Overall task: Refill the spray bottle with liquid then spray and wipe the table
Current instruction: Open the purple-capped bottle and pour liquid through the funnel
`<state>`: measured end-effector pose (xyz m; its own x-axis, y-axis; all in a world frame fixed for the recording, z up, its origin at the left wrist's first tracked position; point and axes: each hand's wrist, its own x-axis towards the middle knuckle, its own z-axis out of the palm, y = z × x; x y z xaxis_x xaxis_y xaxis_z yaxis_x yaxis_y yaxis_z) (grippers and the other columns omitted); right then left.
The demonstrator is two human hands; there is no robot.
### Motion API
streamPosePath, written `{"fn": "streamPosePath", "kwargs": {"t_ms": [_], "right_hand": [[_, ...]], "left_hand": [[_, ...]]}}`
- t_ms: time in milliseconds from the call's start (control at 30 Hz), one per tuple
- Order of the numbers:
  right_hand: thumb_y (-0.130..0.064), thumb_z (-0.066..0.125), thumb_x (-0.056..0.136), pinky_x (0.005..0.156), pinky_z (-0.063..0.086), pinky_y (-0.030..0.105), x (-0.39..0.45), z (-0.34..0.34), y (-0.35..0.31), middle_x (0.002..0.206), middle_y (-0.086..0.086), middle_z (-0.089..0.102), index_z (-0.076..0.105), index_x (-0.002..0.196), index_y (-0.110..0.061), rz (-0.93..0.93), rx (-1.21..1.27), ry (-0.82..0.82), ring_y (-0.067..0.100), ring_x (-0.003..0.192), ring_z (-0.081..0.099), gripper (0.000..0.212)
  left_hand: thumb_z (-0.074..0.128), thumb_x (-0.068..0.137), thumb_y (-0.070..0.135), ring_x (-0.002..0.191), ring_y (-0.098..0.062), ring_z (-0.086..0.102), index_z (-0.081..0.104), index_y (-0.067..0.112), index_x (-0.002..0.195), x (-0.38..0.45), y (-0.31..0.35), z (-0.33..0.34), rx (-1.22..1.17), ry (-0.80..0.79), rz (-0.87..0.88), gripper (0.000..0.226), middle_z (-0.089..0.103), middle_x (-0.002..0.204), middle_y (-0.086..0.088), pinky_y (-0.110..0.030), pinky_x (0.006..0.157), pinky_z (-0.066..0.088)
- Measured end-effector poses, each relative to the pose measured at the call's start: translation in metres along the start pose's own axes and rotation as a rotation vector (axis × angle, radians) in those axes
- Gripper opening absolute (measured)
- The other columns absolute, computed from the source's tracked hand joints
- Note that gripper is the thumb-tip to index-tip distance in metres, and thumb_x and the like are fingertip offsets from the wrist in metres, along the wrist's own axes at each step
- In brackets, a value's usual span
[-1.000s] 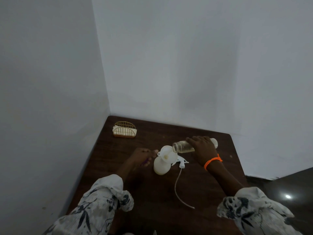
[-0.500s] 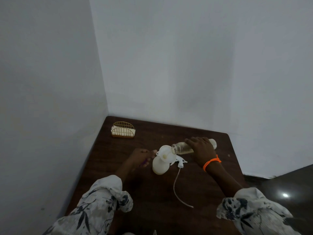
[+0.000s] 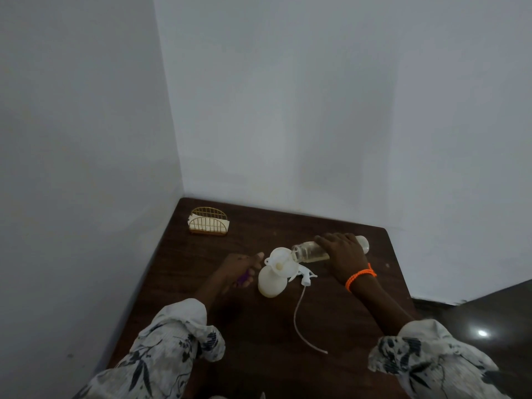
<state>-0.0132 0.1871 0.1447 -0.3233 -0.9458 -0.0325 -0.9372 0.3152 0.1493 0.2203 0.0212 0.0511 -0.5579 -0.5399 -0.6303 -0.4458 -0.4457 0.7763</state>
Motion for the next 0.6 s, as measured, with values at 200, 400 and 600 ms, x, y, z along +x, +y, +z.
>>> {"fn": "streamPosePath", "kwargs": {"t_ms": [200, 400, 600], "right_hand": [[-0.02, 0.081, 0.066, 0.096, 0.046, 0.044, 0.0, 0.001, 0.001, 0.113, 0.001, 0.071, 0.064, 0.125, -0.025, -0.011, -0.006, -0.003, 0.027, 0.107, 0.066, 0.063], [-0.02, 0.08, 0.068, 0.098, 0.046, 0.044, -0.001, 0.0, 0.002, 0.116, 0.001, 0.07, 0.063, 0.127, -0.026, -0.005, -0.016, -0.008, 0.026, 0.109, 0.065, 0.061], [-0.016, 0.076, 0.071, 0.096, 0.045, 0.043, 0.002, 0.002, 0.003, 0.115, 0.001, 0.07, 0.063, 0.127, -0.026, -0.01, -0.018, -0.001, 0.026, 0.108, 0.065, 0.058]], "left_hand": [[0.062, 0.093, 0.053, 0.083, -0.024, 0.067, 0.067, 0.015, 0.109, 0.006, -0.003, -0.002, -0.087, 0.123, -0.08, 0.042, 0.067, 0.107, -0.014, -0.028, 0.055, 0.053], [0.047, 0.097, 0.032, 0.09, -0.029, 0.06, 0.062, 0.012, 0.116, 0.004, -0.005, -0.005, -0.231, 0.154, -0.087, 0.031, 0.056, 0.116, -0.02, -0.03, 0.055, 0.051], [0.06, 0.099, 0.018, 0.089, -0.025, 0.063, 0.055, 0.012, 0.121, 0.011, 0.0, -0.001, -0.195, 0.244, -0.129, 0.023, 0.054, 0.103, -0.011, -0.04, 0.087, 0.06]]}}
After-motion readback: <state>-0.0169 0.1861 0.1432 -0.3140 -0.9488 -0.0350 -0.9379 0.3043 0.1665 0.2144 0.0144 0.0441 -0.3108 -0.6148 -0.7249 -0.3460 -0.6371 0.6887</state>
